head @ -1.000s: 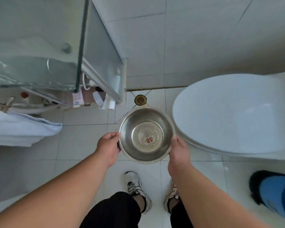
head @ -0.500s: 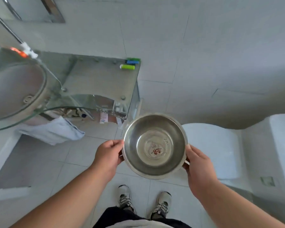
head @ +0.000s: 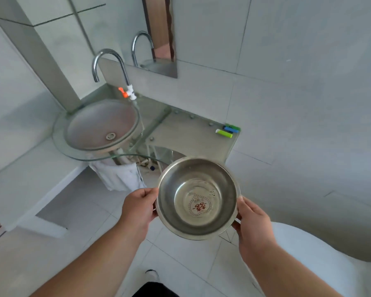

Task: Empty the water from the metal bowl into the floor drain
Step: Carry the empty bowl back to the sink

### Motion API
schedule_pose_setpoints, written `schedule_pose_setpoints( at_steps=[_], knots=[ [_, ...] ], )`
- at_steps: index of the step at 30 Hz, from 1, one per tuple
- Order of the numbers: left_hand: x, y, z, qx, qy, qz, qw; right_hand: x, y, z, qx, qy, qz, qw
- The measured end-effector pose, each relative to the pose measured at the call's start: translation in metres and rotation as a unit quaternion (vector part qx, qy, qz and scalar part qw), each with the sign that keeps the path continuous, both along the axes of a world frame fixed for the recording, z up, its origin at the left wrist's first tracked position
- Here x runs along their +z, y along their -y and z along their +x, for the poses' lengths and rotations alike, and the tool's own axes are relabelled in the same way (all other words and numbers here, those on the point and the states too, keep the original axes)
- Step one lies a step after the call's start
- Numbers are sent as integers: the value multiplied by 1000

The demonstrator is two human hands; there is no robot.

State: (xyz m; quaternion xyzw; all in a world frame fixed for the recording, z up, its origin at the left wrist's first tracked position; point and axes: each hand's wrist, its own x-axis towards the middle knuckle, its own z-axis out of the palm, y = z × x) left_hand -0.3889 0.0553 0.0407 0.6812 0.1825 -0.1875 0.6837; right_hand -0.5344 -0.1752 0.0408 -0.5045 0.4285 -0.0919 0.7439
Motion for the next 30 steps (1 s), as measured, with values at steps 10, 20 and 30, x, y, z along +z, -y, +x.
schedule_pose_setpoints(
  at_steps=[10,20,30],
  knots=[
    [-2,-76,116,92,6,11,996,5,-61,153,55,3,11,998],
    [-22,-147,335,97,19,45,994,-5,-132,376,76,-11,4,997],
    [-47,-200,503,121,-8,84,989,-45,-178,545,162,-57,-53,984]
  ],
)
